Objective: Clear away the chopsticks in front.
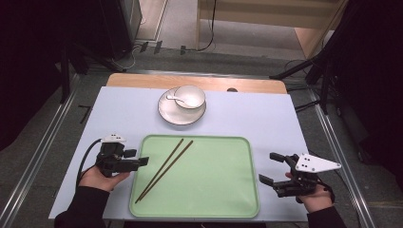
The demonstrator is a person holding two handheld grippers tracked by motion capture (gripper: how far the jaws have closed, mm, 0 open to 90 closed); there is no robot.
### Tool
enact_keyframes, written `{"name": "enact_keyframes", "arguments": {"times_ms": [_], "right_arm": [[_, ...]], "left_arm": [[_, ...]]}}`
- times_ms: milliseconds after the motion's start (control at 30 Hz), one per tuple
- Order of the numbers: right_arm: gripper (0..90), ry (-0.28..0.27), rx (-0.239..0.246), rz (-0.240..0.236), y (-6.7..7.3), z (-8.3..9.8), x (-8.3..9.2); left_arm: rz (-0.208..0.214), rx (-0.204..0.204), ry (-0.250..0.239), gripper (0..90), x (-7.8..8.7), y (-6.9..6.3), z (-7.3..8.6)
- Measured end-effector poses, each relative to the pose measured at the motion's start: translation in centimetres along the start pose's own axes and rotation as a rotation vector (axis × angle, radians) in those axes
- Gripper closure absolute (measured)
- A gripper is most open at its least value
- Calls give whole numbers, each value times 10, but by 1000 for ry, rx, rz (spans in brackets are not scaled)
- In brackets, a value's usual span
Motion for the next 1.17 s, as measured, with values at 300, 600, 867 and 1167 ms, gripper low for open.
{"name": "enact_keyframes", "arguments": {"times_ms": [300,600,867,1167], "right_arm": [[145,-8,-4,8,-3,0,3],[145,-13,-6,13,-3,0,5],[145,-14,-5,11,-3,0,5],[144,-14,-3,5,-3,0,4]], "left_arm": [[-42,-15,-21,353,16,9,11],[-70,-6,-56,338,31,20,22],[-91,-1,-72,336,40,28,29],[-95,12,-71,331,42,33,35]]}}
Point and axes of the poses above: each handheld gripper's, and its own axes: x roughly backward along the jaws, z roughly out of its underside, y roughly to its left, the point moved 3 cm from there along -x, roughly forward along the jaws, and after that the axes turned 15 degrees about -x, right-handed, at the moved point
